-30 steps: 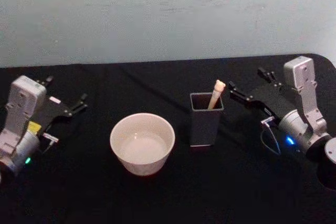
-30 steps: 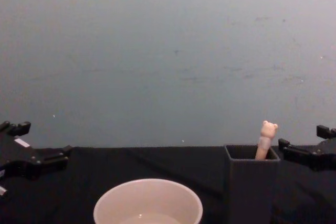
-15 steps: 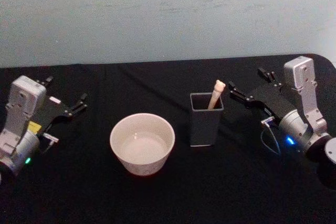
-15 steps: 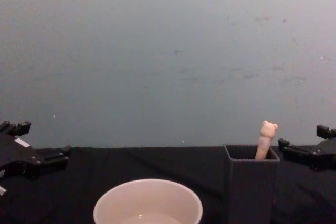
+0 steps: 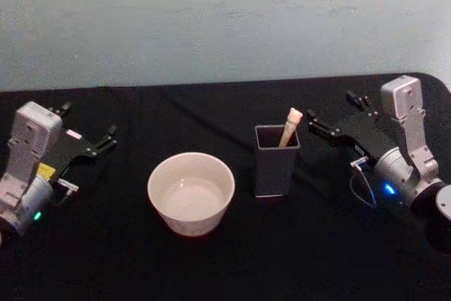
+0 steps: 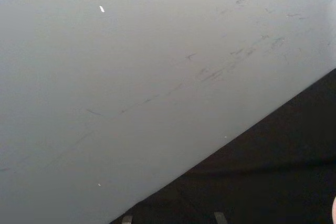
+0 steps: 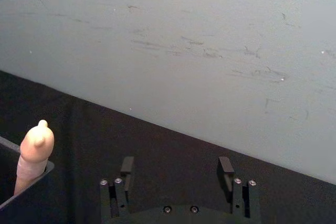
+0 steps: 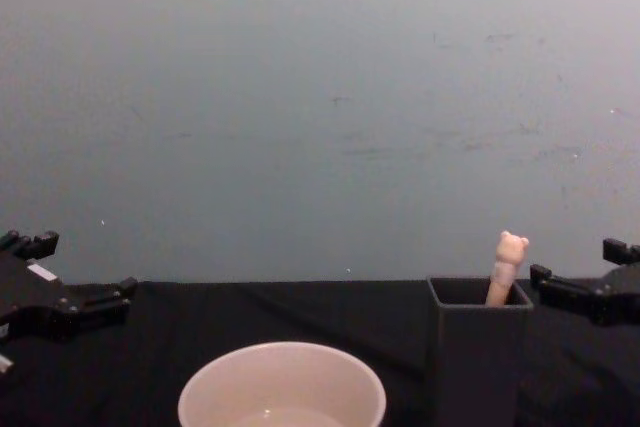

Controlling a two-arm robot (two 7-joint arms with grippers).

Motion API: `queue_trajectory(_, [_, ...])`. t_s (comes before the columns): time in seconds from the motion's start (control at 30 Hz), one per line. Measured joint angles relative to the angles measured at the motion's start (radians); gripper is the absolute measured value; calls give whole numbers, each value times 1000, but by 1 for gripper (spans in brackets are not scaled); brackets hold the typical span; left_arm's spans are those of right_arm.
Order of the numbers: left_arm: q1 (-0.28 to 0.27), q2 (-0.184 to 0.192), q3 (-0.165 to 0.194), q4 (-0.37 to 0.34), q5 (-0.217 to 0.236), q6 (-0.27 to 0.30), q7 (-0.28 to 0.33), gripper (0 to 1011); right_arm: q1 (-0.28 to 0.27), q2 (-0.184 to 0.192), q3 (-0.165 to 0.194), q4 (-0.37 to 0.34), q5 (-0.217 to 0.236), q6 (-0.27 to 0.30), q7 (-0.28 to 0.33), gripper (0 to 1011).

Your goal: Pick up the stirring spoon with one hand, stir inside the cup, then place it back in its original position.

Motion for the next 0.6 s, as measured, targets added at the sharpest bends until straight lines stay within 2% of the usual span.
queue_trajectory(0.6, [0,0,0,0,0,0,0,1001,0,0,0,0,0,0,0,1002])
